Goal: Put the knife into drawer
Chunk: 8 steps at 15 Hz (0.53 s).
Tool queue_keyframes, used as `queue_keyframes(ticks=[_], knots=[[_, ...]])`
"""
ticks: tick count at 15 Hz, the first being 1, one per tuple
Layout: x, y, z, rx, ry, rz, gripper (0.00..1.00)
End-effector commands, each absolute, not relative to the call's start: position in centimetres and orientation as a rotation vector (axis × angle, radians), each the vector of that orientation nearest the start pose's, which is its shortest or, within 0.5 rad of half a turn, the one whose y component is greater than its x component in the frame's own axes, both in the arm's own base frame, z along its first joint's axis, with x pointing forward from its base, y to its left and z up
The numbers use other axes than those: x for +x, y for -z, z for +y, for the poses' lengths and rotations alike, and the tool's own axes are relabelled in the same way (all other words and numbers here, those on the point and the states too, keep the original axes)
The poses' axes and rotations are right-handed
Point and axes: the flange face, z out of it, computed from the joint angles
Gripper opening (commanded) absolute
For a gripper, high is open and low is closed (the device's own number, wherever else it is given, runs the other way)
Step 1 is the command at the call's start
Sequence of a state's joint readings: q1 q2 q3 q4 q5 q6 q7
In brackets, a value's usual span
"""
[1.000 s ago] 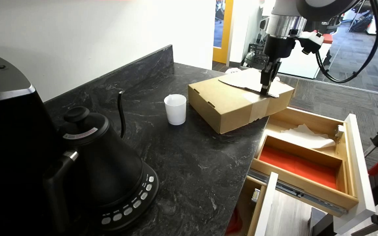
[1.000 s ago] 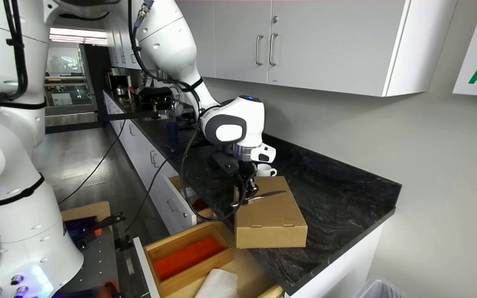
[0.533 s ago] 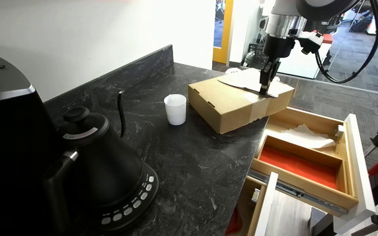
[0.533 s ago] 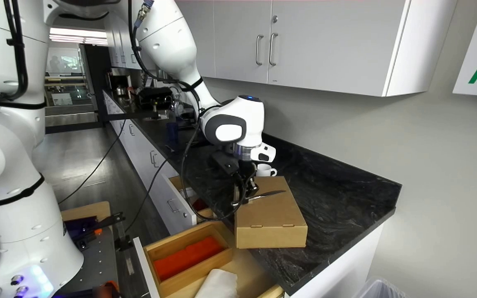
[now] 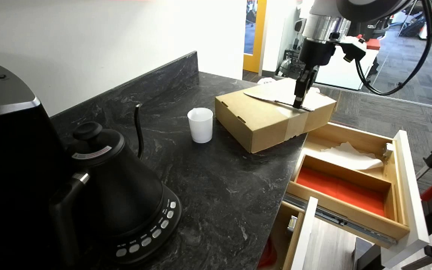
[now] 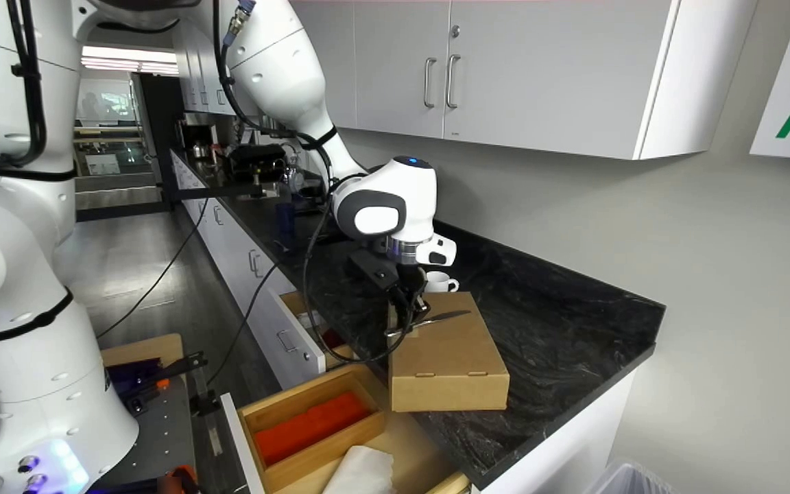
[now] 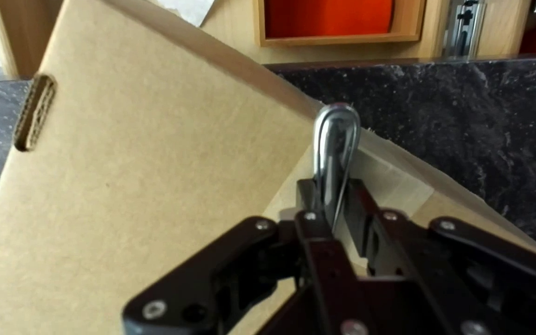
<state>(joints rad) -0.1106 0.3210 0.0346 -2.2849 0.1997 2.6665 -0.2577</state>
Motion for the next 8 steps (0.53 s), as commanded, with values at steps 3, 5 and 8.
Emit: queue_keyframes(ticks=[3, 5, 8], knots=[[53.3, -22.6, -4.9, -3.011, 0.179, -0.110, 0.07], [53.4, -22.7, -4.9, -3.001, 0.199, -0.114, 0.07], [52.1, -30.2, -5.7, -2.988, 0.280, -0.063, 0.06]])
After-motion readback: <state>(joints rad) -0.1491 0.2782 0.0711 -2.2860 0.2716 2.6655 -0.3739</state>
